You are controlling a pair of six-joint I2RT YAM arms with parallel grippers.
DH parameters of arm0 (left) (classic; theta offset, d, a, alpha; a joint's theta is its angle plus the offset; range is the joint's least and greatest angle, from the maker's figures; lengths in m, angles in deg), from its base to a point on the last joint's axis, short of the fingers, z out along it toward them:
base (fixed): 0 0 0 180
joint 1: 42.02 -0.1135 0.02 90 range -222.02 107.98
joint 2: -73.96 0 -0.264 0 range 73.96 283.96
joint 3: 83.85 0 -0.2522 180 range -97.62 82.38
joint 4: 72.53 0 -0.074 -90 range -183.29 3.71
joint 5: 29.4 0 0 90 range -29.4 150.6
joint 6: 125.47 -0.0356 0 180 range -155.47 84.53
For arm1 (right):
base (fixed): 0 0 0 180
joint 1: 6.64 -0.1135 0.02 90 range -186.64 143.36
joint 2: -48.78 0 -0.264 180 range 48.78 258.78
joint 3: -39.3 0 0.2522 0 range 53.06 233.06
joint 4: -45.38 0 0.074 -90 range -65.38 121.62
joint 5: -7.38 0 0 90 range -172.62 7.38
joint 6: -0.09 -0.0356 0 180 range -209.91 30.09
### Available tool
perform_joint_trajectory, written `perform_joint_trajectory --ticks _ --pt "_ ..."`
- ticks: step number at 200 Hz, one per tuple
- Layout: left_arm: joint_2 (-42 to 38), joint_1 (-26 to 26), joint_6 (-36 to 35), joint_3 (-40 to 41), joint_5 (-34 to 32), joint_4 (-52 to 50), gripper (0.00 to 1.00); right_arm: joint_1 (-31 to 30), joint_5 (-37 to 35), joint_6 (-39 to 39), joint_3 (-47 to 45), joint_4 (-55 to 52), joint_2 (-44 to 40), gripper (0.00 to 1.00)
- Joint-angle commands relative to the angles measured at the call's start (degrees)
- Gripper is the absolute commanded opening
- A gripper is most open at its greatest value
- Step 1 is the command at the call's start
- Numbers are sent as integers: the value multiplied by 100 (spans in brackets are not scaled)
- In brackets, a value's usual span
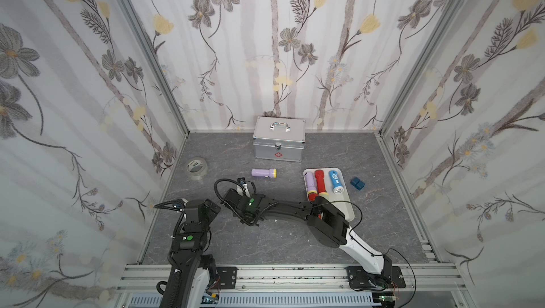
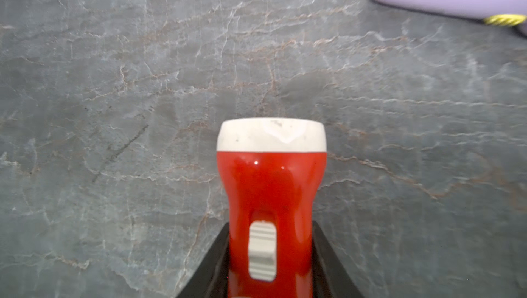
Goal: Put the flashlights into the storage boxes
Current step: Pick up the flashlight from the center of the board.
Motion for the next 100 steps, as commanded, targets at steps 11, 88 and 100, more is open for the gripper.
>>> perform_joint_trajectory --ticks 11,88,100 --pt "43 2 -65 19 28 170 100 66 -324 132 -534 367 -816 35" --pt "340 1744 -126 -38 323 1134 100 622 -319 252 -3385 1303 -3436 35" --pt "725 2622 79 -223 -64 1271 100 843 -189 339 -4042 1419 -3984 36"
